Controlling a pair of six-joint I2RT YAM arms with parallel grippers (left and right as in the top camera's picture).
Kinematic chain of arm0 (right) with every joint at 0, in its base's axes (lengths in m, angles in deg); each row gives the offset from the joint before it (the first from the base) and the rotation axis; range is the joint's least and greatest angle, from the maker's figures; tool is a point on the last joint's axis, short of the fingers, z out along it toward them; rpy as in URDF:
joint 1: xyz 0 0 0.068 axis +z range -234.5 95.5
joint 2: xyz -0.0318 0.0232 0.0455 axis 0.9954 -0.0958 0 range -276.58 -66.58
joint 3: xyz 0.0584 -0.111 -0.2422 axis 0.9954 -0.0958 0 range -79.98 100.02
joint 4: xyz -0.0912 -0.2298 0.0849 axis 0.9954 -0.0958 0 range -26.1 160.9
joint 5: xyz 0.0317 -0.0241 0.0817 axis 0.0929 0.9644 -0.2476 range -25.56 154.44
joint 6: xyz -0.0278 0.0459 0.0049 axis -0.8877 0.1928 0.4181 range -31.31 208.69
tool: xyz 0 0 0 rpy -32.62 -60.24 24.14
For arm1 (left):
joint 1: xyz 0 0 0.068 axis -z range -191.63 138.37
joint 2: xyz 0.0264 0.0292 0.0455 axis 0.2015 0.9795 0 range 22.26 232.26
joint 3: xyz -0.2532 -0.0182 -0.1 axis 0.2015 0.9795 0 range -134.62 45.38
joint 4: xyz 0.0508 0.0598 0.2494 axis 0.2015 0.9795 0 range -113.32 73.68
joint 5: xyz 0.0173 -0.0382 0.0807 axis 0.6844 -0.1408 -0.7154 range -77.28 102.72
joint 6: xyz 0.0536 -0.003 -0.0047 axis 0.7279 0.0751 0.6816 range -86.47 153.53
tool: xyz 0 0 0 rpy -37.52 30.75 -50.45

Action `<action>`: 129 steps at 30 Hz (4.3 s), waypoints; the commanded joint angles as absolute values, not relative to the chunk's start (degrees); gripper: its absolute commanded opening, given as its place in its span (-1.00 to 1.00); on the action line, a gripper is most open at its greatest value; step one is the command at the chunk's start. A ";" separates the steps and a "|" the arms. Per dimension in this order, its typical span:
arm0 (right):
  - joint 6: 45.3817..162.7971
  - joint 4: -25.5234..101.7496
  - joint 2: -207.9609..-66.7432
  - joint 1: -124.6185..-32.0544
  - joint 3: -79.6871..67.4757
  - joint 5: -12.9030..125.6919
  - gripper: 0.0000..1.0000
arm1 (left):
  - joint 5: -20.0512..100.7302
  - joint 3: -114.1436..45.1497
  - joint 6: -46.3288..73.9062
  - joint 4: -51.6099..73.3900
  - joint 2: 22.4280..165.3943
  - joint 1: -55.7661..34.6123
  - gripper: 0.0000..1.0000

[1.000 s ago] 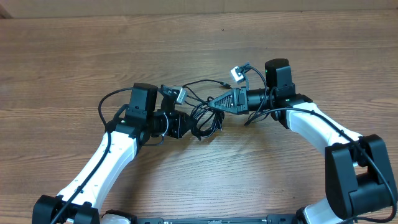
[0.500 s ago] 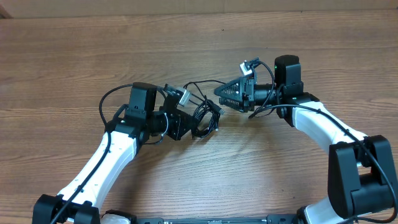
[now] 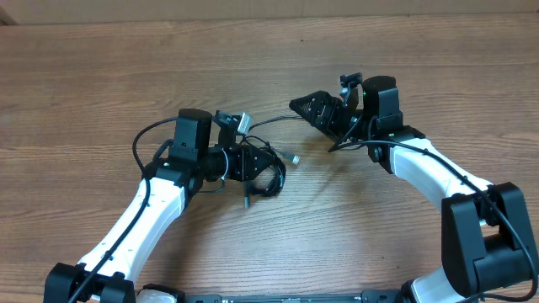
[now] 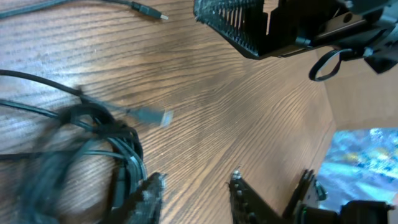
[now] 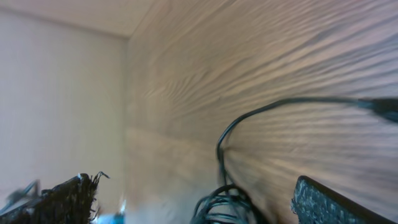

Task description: Untangle cables

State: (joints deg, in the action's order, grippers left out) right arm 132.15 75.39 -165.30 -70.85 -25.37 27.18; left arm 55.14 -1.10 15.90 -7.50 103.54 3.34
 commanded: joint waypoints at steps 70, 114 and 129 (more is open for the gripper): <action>97.90 49.49 -173.12 -31.05 -14.97 74.92 0.27 | 24.36 -14.63 -0.10 17.20 103.91 -18.67 0.99; 96.94 11.22 -172.92 -40.23 22.82 33.02 -0.92 | 35.25 -14.61 15.35 18.31 103.91 -11.90 1.00; 99.39 10.30 -172.92 -56.16 22.73 2.81 -0.92 | 42.59 -14.61 15.46 18.00 103.91 -15.42 0.73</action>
